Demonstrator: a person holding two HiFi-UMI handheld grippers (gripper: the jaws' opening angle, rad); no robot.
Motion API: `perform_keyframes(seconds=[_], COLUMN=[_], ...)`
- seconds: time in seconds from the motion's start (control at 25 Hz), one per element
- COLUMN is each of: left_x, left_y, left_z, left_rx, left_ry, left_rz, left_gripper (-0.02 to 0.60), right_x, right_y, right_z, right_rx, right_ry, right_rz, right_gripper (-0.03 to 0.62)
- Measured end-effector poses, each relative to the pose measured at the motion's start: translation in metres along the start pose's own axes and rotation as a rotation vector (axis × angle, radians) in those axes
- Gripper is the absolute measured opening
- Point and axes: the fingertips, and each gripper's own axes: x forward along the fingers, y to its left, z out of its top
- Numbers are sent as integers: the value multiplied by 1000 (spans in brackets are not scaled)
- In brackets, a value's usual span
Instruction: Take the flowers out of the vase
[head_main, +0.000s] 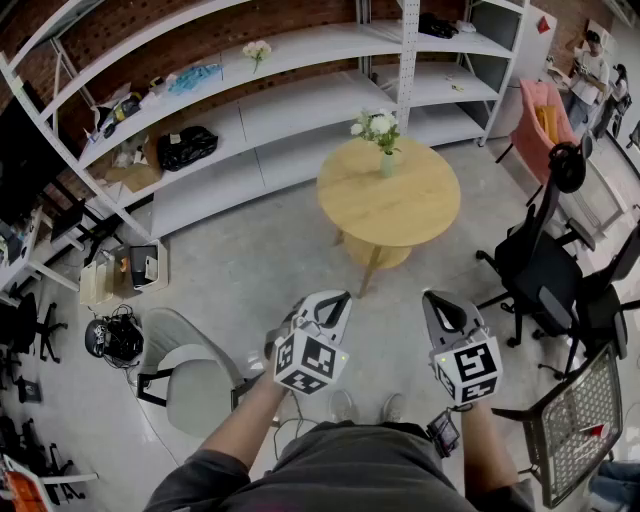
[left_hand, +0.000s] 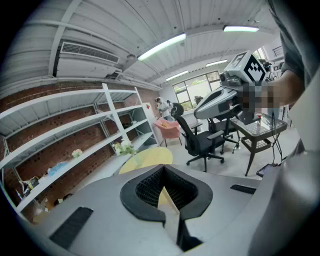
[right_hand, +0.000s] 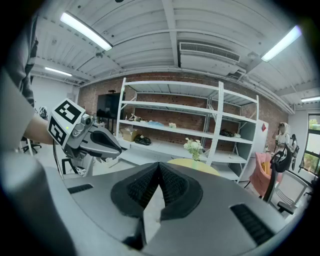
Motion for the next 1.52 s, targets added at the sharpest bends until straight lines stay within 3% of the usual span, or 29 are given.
perform_keyframes(seconds=[0.96,1.16,1.52], left_x=[4,2,-10], left_y=[2,4,13], left_z=[-3,-7,-6], left_rx=[33,82,99], left_ry=[8,10,-31], left_rz=[-1,4,4], left_gripper=[9,9,9], right_x=[12,15,20], right_y=[9,16,37], right_z=[-2,-3,10], right_rx=[-55,-134,-281], right_ry=[37,69,100], right_rz=[-24,-43,-79], right_gripper=[14,14,15])
